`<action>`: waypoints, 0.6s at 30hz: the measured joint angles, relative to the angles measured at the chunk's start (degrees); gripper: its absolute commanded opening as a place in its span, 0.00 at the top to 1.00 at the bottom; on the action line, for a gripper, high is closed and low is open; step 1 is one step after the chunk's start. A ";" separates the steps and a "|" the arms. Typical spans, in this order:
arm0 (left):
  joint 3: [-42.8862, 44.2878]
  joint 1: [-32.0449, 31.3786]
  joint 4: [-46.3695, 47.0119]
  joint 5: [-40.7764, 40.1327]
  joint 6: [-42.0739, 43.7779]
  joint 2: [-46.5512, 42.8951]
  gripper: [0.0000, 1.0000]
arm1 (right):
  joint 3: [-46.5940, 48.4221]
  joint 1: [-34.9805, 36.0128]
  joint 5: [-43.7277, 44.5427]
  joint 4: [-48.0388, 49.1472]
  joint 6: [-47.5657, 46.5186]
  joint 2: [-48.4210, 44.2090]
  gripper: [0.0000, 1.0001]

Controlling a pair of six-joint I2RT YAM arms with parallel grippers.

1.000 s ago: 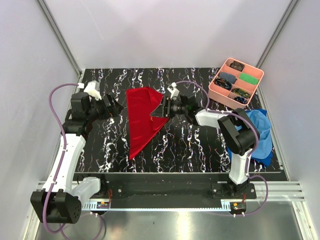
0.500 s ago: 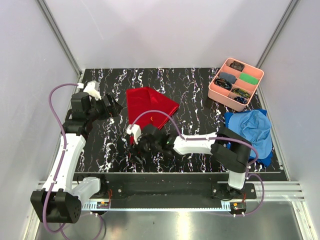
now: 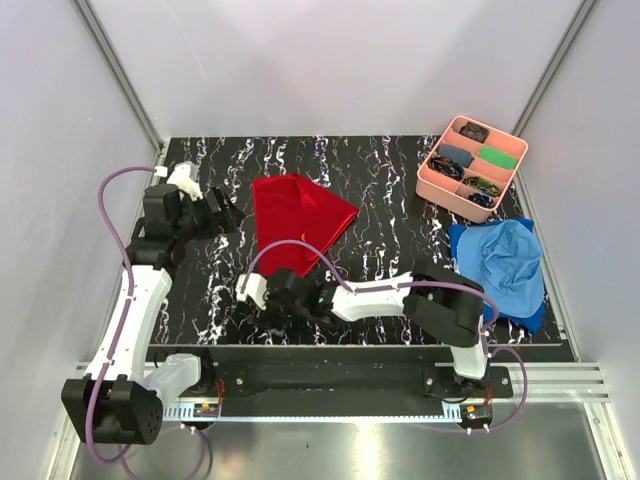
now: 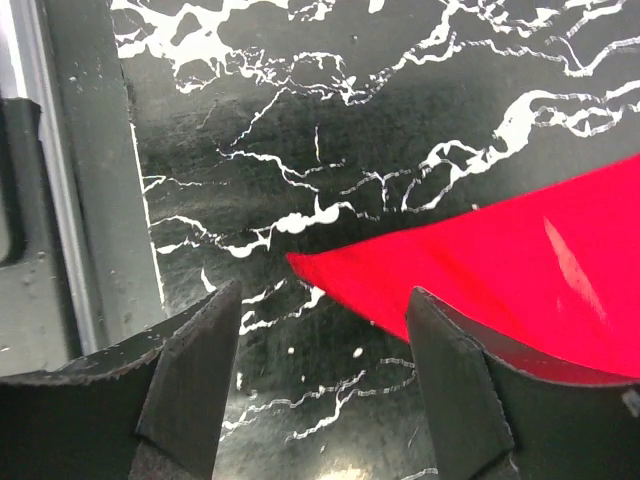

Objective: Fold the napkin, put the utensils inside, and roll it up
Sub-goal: Fold the napkin at the center of the board.

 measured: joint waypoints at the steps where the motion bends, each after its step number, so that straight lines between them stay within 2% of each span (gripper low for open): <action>1: 0.00 0.00 0.00 0.00 0.00 0.00 0.01 | 0.48 0.20 0.11 -0.17 -0.87 0.59 0.25; 11: 0.00 0.00 0.00 0.02 0.00 0.00 0.01 | 3.96 1.16 1.46 -2.40 -7.19 3.32 0.29; 18: 0.00 0.00 0.00 0.04 0.00 0.00 0.01 | 5.60 1.20 1.44 -4.20 -9.55 5.25 0.43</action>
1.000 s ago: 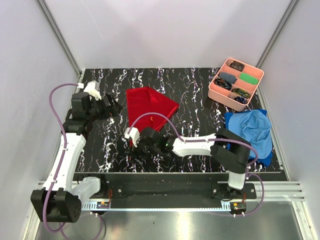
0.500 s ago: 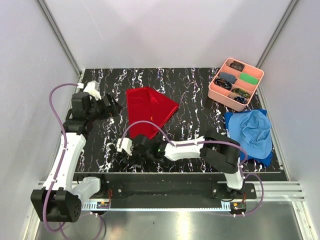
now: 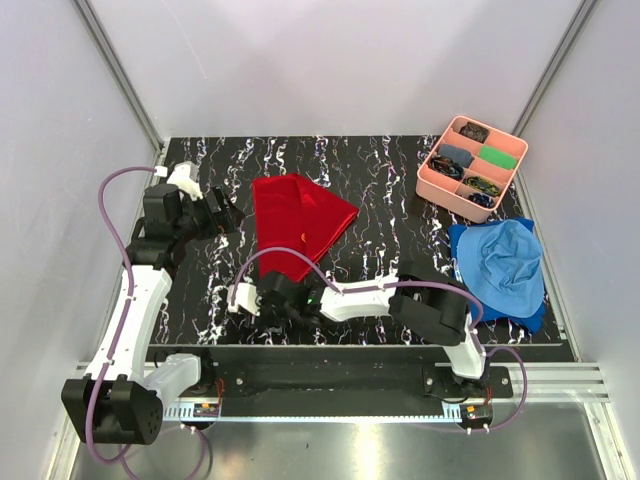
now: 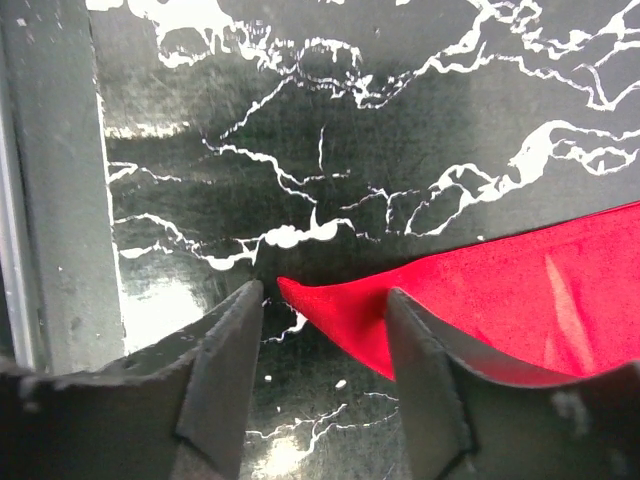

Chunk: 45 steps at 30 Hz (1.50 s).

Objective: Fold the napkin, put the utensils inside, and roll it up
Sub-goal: Fold the napkin at the center of the board.

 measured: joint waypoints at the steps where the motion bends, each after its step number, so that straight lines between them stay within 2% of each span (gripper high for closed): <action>1: 0.00 0.00 0.00 0.00 0.00 0.00 0.01 | 0.24 0.00 0.00 -0.26 -0.26 0.33 0.46; 10: 0.00 0.00 0.00 0.04 0.00 0.00 0.01 | 1.97 0.07 1.05 -0.52 -1.09 1.79 0.57; 17: 0.00 0.00 0.00 0.09 0.00 0.00 0.01 | 2.51 0.15 1.29 -0.13 -0.87 2.54 0.71; 20: 0.00 0.00 0.00 0.09 0.00 0.00 0.01 | 2.64 0.22 1.51 0.11 -0.81 2.75 0.79; 24: 0.00 0.00 0.00 0.09 0.00 0.00 0.01 | 2.86 0.22 1.77 0.59 -0.44 3.19 1.00; 32: 0.00 0.00 0.00 0.07 0.00 0.00 0.01 | 2.95 0.24 2.64 0.87 2.10 3.28 1.00; 38: 0.00 0.00 0.00 -0.09 0.00 0.00 0.01 | 2.89 0.24 0.81 -0.20 7.82 2.56 1.00; 45: 0.00 0.00 0.00 -0.37 0.00 0.00 0.01 | 0.94 -0.70 0.63 -0.52 13.99 -2.51 1.00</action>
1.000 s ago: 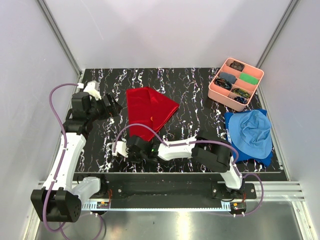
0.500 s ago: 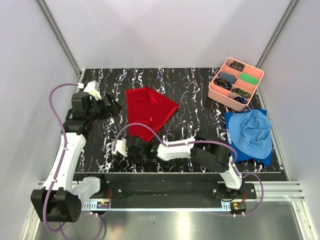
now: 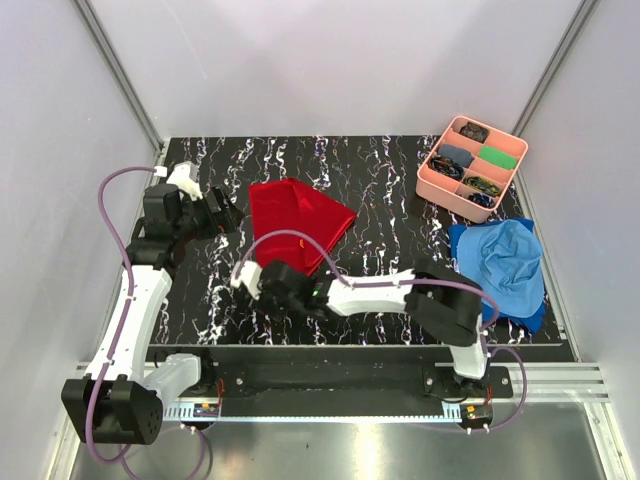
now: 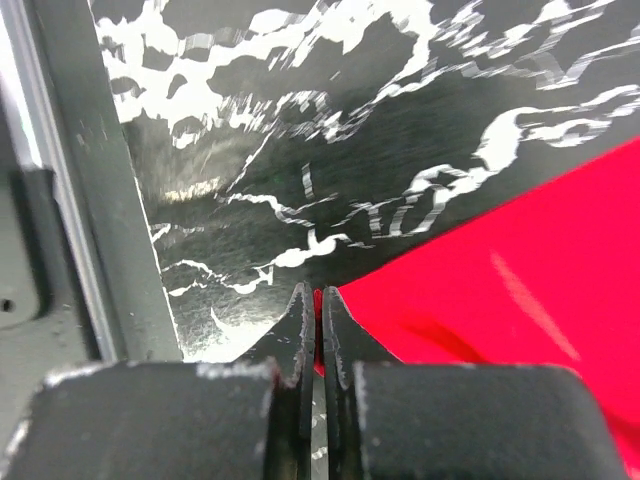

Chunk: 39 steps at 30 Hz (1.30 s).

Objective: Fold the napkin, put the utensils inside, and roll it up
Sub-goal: Fold the napkin at the center of the board.

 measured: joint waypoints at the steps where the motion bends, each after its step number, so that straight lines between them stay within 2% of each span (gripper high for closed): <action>1: 0.00 0.00 0.00 0.00 0.00 0.00 0.01 | -0.44 -0.66 -0.26 0.26 0.79 -1.20 1.00; 6: 0.00 0.00 0.00 -0.11 0.00 0.00 0.01 | -3.23 -6.82 -2.56 1.99 4.44 -7.54 1.00; 12: 0.00 0.00 0.00 -0.33 0.00 0.00 0.01 | -4.24 -15.91 -3.80 3.76 8.09 -10.80 1.00; 28: 0.00 0.00 0.00 -0.44 0.00 0.00 0.01 | -8.61 -25.22 -3.56 4.44 13.03 -19.10 1.00; 39: 0.00 0.00 0.00 -0.42 0.00 0.00 0.01 | -9.07 -30.80 -3.13 5.01 13.09 -19.50 1.00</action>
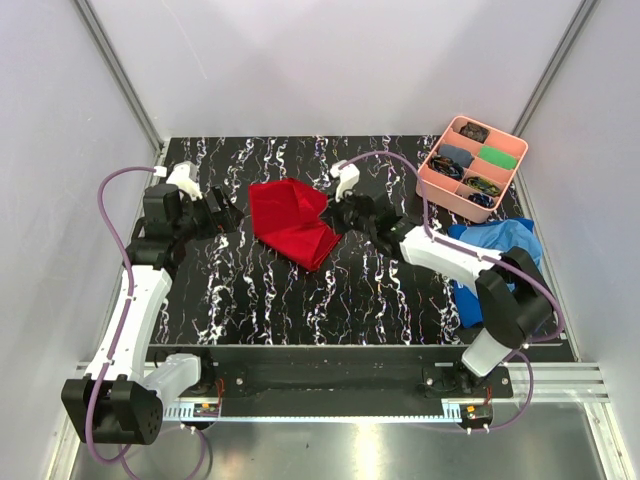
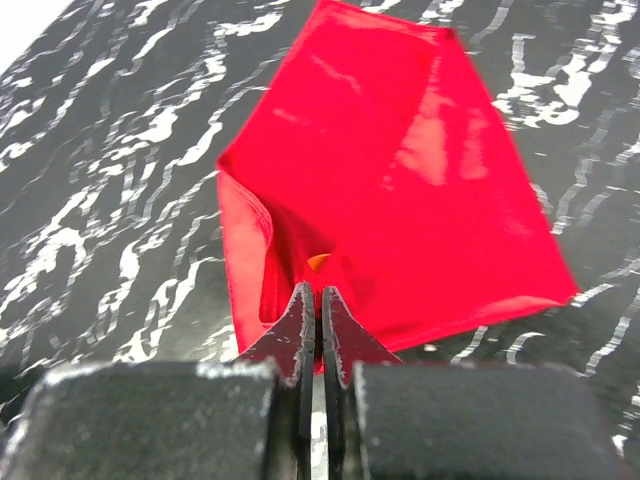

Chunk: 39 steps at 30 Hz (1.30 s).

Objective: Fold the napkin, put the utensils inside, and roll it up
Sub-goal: Fold the napkin at the center of the board.

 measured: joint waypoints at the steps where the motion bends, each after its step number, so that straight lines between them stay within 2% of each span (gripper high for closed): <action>1: 0.00 0.00 0.00 0.00 0.00 0.00 0.01 | 0.00 -0.66 -0.02 0.11 0.00 0.20 1.00; 13: 0.00 0.00 0.00 0.00 -0.02 0.00 0.01 | 0.13 -6.60 -1.09 2.84 -0.02 10.14 1.00; 39: 0.00 0.00 0.00 -0.02 0.00 0.00 0.01 | 5.27 -12.94 -4.33 7.08 -0.98 20.72 1.00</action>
